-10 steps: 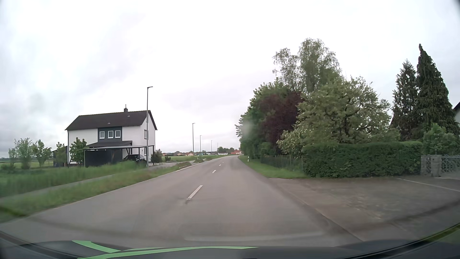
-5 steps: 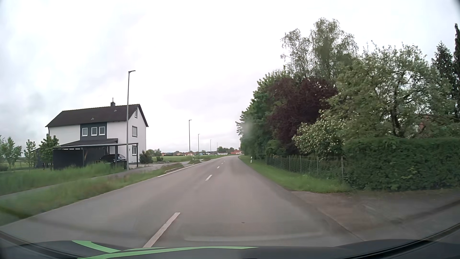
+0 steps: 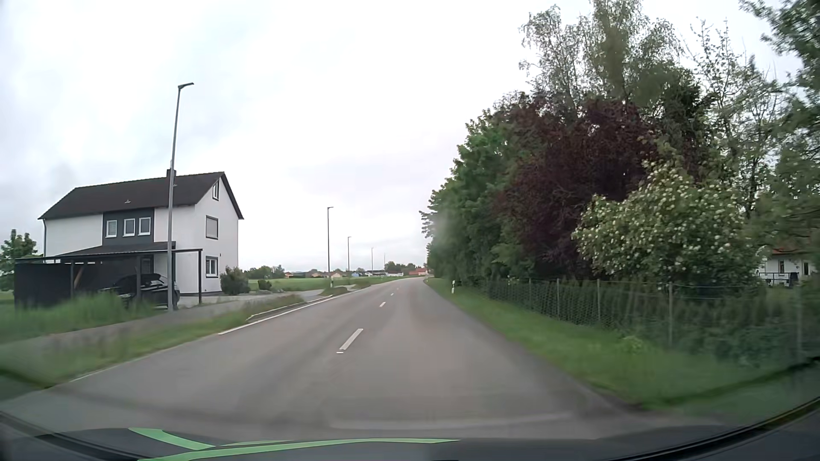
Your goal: Follow the waypoints while adhering to traffic rules and regulations
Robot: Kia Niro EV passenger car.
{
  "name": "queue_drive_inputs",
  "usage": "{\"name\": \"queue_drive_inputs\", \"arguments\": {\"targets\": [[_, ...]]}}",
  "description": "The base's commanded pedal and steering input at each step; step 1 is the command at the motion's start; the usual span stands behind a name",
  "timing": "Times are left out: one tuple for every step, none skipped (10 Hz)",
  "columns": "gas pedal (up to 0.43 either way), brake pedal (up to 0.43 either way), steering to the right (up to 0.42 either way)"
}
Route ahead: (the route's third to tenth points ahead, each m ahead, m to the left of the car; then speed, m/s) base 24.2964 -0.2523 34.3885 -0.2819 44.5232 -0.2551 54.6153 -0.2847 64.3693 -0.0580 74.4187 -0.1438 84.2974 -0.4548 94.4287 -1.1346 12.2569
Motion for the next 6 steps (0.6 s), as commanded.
{"name": "queue_drive_inputs", "arguments": {"targets": [[0.138, 0.0, 0.002], [0.138, 0.0, 0.002], [0.15, 0.0, 0.001], [0.15, 0.0, 0.001], [0.15, 0.0, 0.001], [0.15, 0.0, 0.001]]}}
